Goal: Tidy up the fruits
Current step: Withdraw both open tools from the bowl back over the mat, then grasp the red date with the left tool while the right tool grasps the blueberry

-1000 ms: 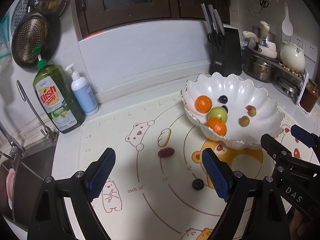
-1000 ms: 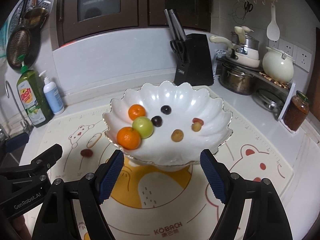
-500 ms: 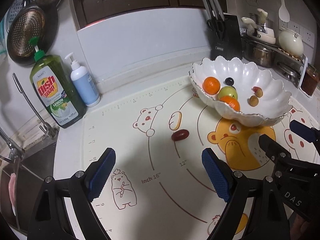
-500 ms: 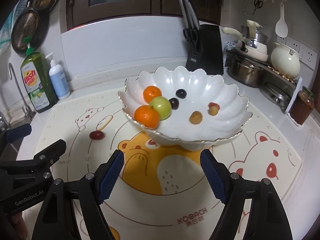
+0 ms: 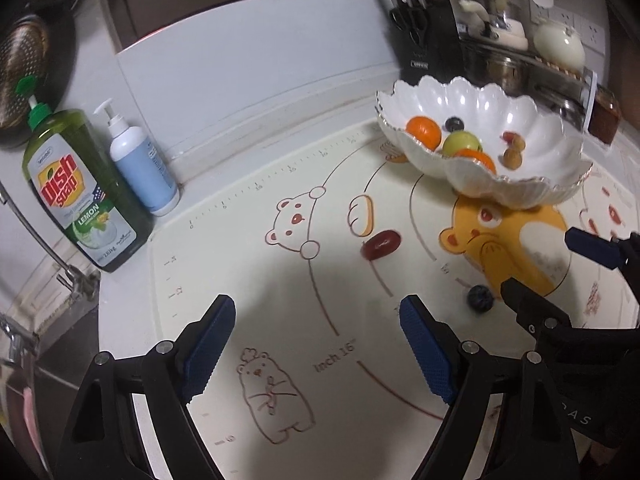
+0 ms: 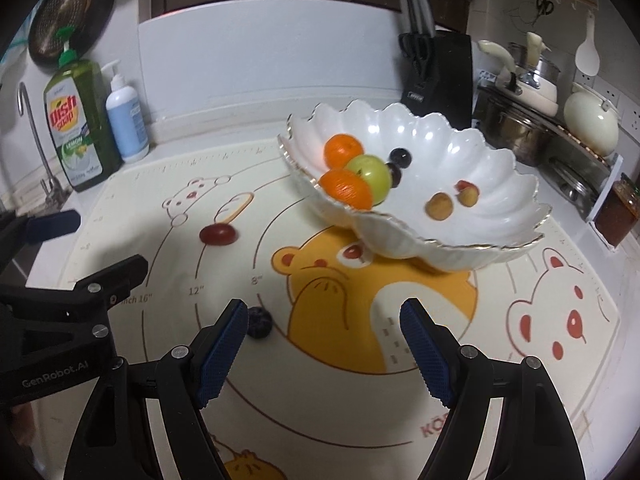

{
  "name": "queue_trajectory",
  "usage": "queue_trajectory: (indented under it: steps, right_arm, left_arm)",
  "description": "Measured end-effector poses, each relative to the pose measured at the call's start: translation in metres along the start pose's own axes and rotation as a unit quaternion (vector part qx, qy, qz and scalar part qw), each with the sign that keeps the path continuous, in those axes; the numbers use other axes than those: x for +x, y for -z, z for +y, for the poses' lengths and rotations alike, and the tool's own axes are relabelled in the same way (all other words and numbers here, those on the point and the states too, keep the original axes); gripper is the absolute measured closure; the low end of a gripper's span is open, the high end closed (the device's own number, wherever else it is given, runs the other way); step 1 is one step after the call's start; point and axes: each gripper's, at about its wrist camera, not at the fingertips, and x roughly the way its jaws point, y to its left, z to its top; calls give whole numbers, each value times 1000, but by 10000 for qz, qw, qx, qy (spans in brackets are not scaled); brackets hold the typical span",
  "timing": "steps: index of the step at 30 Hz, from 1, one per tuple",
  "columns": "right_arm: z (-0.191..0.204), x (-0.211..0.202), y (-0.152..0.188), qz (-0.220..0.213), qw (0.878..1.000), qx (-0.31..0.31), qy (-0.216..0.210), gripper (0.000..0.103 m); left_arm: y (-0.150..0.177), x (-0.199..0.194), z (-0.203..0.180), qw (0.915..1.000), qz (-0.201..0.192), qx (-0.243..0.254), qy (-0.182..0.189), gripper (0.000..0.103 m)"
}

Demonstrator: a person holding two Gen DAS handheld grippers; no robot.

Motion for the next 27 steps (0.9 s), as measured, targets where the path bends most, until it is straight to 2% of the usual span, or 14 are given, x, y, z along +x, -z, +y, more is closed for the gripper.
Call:
queue_trajectory:
  steps: [7,14,18,22,25,27]
  right_arm:
    - [19,14,3,161,9997,-161,-56,27]
    - [28,28,6,383,9988,-211,-226,49]
    - [31,31,6,432,9983,-205,-321,56]
    - [34,30,6,434,9975,-255,-493,75]
    - [35,29,6,384,9979,-264,-460,81]
    - [32,30,5,397,9976,-177,-543,81]
  left_arm:
    - [9,13,13,9999,115,-38,-9,18]
    - [12,24,15,9998,197,-85,58,18]
    - [11,27,14,9996,220,-106,105,18]
    - [9,30,12,9996,217,-59,162,18]
    - [6,32,10,9995,203,-28,255,18]
    - [3,35,7,9992,199,10,343,18]
